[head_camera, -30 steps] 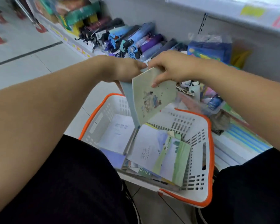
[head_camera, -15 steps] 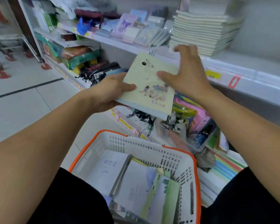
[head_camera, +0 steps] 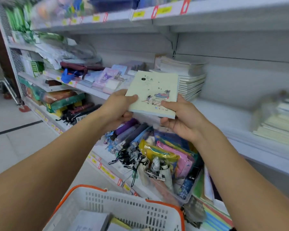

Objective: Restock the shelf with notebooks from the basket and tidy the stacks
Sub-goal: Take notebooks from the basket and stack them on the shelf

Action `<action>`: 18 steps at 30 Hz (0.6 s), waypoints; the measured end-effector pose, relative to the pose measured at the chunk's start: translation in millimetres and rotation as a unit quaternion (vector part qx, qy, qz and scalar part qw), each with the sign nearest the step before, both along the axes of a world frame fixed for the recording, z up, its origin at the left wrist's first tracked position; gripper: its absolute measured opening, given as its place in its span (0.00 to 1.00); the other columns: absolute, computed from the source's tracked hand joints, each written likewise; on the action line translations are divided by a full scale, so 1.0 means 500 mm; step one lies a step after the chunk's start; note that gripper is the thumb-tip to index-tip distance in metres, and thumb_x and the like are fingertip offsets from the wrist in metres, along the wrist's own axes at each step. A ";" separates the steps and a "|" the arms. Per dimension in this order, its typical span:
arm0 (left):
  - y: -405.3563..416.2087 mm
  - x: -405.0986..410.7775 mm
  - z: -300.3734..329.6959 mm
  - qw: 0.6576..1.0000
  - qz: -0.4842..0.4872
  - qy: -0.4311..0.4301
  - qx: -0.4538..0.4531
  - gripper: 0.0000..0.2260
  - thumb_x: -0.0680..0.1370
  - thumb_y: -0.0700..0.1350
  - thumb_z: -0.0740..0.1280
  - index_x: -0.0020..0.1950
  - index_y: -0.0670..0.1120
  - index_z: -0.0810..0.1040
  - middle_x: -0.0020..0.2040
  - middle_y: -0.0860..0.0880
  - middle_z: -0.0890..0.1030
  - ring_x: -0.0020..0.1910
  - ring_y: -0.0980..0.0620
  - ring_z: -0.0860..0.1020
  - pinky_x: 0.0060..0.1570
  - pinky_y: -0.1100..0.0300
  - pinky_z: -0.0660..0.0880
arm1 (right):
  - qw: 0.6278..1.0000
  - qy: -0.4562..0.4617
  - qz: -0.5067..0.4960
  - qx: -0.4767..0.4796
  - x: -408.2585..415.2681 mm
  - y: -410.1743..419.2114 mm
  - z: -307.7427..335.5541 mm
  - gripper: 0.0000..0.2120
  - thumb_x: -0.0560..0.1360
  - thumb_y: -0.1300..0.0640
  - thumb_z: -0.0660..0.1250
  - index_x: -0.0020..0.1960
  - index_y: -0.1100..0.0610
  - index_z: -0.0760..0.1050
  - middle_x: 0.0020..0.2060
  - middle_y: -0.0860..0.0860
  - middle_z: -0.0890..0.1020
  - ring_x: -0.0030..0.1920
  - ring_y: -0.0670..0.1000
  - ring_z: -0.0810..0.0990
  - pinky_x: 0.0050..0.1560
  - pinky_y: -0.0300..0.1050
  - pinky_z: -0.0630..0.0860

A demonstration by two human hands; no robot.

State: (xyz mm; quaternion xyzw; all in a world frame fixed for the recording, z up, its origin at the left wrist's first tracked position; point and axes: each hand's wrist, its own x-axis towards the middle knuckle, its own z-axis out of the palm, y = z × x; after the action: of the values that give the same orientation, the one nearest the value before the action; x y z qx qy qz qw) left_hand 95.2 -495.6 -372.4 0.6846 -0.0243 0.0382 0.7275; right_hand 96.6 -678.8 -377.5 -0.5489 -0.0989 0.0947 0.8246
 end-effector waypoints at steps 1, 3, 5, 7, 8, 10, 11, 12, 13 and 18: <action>-0.014 0.022 0.019 1.000 -0.013 -0.007 -0.009 0.10 0.83 0.40 0.60 0.62 0.39 0.71 0.46 0.41 0.74 0.20 0.56 0.59 0.19 0.68 0.55 | 1.000 -0.002 0.002 0.029 0.006 -0.011 0.011 0.18 0.80 0.69 0.61 0.65 0.53 0.70 0.52 0.57 0.83 0.40 0.53 0.83 0.25 0.39 0.75; -0.041 0.062 0.045 0.998 -0.041 -0.036 -0.007 0.11 0.83 0.41 0.59 0.65 0.40 0.71 0.45 0.41 0.75 0.20 0.56 0.60 0.18 0.68 0.56 | 0.998 -0.012 -0.010 0.054 0.020 -0.032 0.027 0.18 0.80 0.69 0.61 0.66 0.53 0.70 0.52 0.57 0.84 0.41 0.55 0.83 0.27 0.40 0.77; -0.057 0.095 0.055 0.996 -0.059 -0.070 -0.010 0.10 0.83 0.43 0.59 0.62 0.42 0.74 0.42 0.43 0.76 0.21 0.56 0.61 0.19 0.67 0.56 | 0.998 -0.044 -0.039 0.033 0.033 -0.044 0.037 0.15 0.81 0.66 0.61 0.65 0.54 0.70 0.48 0.57 0.86 0.39 0.57 0.85 0.25 0.38 0.77; -0.064 0.120 0.060 0.993 -0.071 -0.080 -0.055 0.08 0.83 0.48 0.60 0.55 0.45 0.76 0.38 0.45 0.77 0.23 0.56 0.64 0.19 0.67 0.59 | 0.994 -0.074 -0.081 0.029 0.047 -0.050 0.051 0.12 0.82 0.66 0.59 0.63 0.55 0.71 0.46 0.56 0.86 0.37 0.58 0.85 0.26 0.38 0.77; -0.066 0.130 0.065 0.991 -0.072 -0.074 -0.088 0.09 0.82 0.51 0.61 0.53 0.47 0.76 0.39 0.45 0.79 0.24 0.56 0.67 0.19 0.67 0.61 | 0.991 -0.077 -0.103 0.049 0.063 -0.056 0.063 0.12 0.82 0.67 0.58 0.61 0.56 0.71 0.46 0.57 0.86 0.36 0.58 0.85 0.26 0.37 0.78; -0.060 0.152 0.074 0.988 -0.052 -0.059 -0.133 0.12 0.81 0.54 0.62 0.57 0.47 0.76 0.45 0.45 0.84 0.26 0.54 0.72 0.22 0.65 0.67 | 0.985 -0.064 -0.130 0.092 0.113 -0.072 0.100 0.09 0.82 0.69 0.57 0.59 0.62 0.72 0.48 0.60 0.83 0.35 0.59 0.85 0.28 0.37 0.78; -0.054 0.164 0.076 0.989 -0.038 -0.058 -0.133 0.12 0.81 0.54 0.63 0.59 0.47 0.75 0.47 0.45 0.85 0.27 0.53 0.73 0.23 0.64 0.68 | 0.984 -0.049 -0.140 0.095 0.152 -0.081 0.126 0.07 0.81 0.70 0.57 0.57 0.66 0.72 0.48 0.62 0.82 0.34 0.59 0.85 0.28 0.36 0.79; -0.047 0.174 0.076 0.990 -0.024 -0.059 -0.126 0.13 0.81 0.53 0.63 0.60 0.47 0.75 0.48 0.45 0.85 0.28 0.53 0.74 0.24 0.64 0.68 | 0.985 -0.033 -0.148 0.087 0.193 -0.088 0.153 0.05 0.81 0.71 0.57 0.54 0.69 0.71 0.49 0.64 0.80 0.33 0.59 0.85 0.28 0.37 0.79; -0.040 0.181 0.074 0.991 -0.015 -0.061 -0.119 0.13 0.81 0.53 0.63 0.60 0.47 0.75 0.48 0.45 0.85 0.28 0.53 0.74 0.25 0.63 0.68 | 0.984 -0.019 -0.157 0.075 0.231 -0.092 0.177 0.05 0.81 0.71 0.57 0.53 0.70 0.70 0.50 0.66 0.78 0.32 0.59 0.85 0.28 0.37 0.79; -0.017 0.205 0.059 0.992 0.007 -0.046 -0.120 0.12 0.81 0.52 0.62 0.59 0.47 0.76 0.45 0.46 0.85 0.28 0.54 0.74 0.23 0.64 0.68 | 0.926 -0.041 -0.263 -0.269 0.372 -0.089 0.216 0.09 0.82 0.58 0.62 0.43 0.59 0.71 0.34 0.56 0.74 0.23 0.49 0.74 0.19 0.37 0.68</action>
State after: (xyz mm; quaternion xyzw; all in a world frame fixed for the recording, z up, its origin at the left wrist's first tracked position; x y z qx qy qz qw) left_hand 197.8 -503.9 -342.9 0.5897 -0.0475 0.0774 0.8025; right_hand 282.7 -723.3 -269.8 -0.7597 0.0448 -0.1254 0.6365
